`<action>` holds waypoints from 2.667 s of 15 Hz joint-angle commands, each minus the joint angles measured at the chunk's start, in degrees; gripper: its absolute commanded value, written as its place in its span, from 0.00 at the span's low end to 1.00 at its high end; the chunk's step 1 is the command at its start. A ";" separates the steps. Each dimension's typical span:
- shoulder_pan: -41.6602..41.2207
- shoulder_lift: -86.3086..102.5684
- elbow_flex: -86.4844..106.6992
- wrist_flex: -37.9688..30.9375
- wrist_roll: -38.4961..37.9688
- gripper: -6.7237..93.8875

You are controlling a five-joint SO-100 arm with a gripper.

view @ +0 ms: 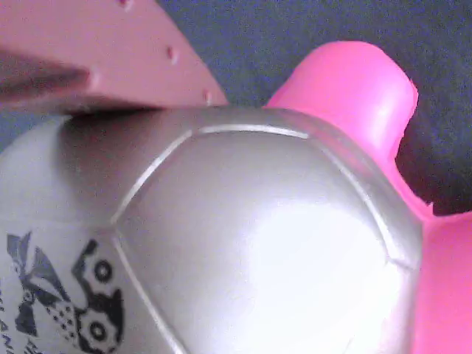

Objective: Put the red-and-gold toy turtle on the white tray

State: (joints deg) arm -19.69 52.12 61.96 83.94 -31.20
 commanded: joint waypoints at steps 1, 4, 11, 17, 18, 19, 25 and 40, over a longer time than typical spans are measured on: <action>-0.97 10.28 -3.52 2.29 -0.35 0.07; -0.62 18.98 -1.76 4.66 0.35 0.07; 1.23 34.54 6.59 6.24 1.76 0.07; 25.93 40.25 1.32 10.99 0.70 0.07; 30.41 38.41 -0.88 10.99 1.93 0.07; 34.63 36.39 -3.60 10.99 3.52 0.07; 50.10 23.12 -18.72 14.77 17.93 0.07; 50.27 -2.90 -31.20 9.14 29.71 0.07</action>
State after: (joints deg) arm 30.76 46.67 34.01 93.52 -1.23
